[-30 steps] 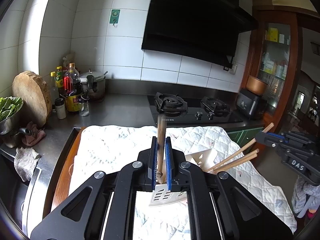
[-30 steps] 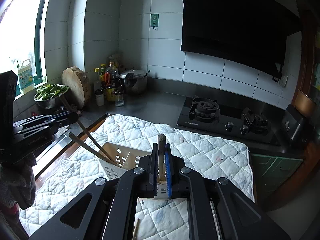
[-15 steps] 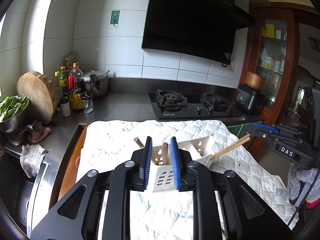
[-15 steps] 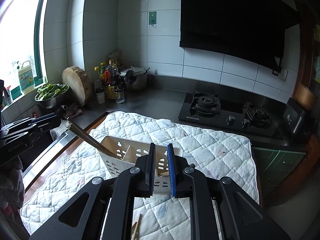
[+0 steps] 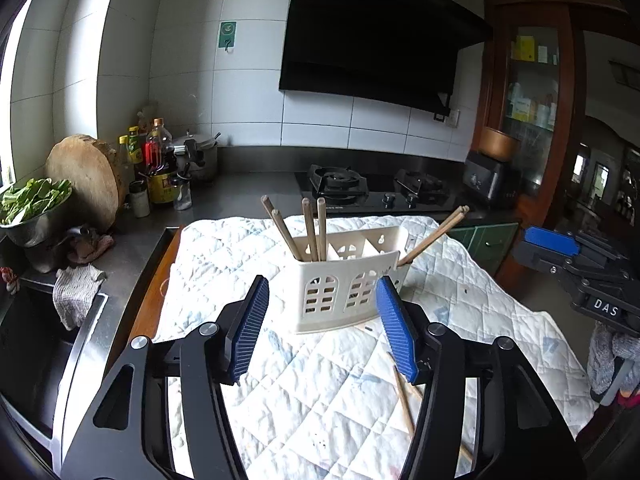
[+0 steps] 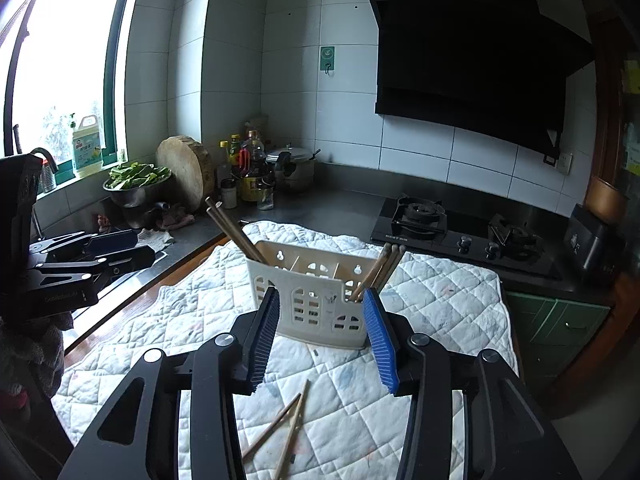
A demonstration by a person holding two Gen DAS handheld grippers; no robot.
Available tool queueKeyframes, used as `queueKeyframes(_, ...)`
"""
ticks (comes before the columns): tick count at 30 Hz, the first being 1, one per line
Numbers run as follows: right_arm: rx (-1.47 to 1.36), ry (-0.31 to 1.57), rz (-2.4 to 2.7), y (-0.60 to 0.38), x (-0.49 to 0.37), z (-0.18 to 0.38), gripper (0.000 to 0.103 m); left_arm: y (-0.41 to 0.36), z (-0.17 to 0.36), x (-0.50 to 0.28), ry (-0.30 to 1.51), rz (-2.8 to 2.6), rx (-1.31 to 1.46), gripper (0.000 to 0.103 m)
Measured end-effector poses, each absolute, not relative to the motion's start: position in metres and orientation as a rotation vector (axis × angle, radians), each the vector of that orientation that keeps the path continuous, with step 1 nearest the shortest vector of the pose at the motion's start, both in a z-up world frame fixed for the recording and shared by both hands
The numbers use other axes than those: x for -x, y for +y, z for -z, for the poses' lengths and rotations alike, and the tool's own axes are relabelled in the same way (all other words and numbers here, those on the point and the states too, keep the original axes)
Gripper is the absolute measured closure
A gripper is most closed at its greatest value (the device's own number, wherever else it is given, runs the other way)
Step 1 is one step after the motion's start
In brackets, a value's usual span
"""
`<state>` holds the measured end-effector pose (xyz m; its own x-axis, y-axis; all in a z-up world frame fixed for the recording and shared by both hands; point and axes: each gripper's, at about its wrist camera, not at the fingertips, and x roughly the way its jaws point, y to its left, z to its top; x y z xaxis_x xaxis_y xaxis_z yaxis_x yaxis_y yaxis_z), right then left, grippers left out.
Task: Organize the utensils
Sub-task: 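Move both grippers back to the last two loose chopsticks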
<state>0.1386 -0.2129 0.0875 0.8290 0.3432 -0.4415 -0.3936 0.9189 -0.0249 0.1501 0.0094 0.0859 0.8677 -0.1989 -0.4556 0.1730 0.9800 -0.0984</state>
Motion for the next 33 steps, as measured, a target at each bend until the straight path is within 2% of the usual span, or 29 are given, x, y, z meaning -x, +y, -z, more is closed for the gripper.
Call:
queueKeyframes(5,0.102,0.467,-0.394,-0.219,-0.115,-0.065,0.055,0.014,-0.069,-0.132,0.51,0.168,0.067,0.036)
queueKeyframes(7,0.103,0.476,-0.387,-0.22,-0.107,-0.055,0.054,0.017,-0.062,-0.126,0.52,0.162,0.08,0.03)
queueKeyframes(9,0.099,0.492,-0.385,-0.22,-0.1,-0.043,0.051,0.018,-0.055,-0.119,0.527,0.159,0.082,0.028)
queueKeyframes(12,0.106,0.516,-0.372,-0.221,-0.09,-0.025,0.048,0.021,-0.046,-0.109,0.535,0.134,0.083,0.02)
queueKeyframes(16,0.093,0.556,-0.368,-0.222,-0.078,-0.001,0.047,0.022,-0.035,-0.095,0.544,0.129,0.09,0.015)
queueKeyframes(22,0.053,0.61,-0.356,-0.226,-0.069,0.026,0.047,0.019,-0.02,-0.079,0.555,0.114,0.068,0.011)
queueKeyframes(31,0.047,0.685,-0.334,-0.225,-0.057,0.064,0.047,0.017,0.002,-0.069,0.598,0.099,0.078,0.011)
queueKeyframes(33,0.039,0.707,-0.34,-0.223,-0.056,0.073,0.049,0.017,0.006,-0.068,0.606,0.098,0.087,0.011)
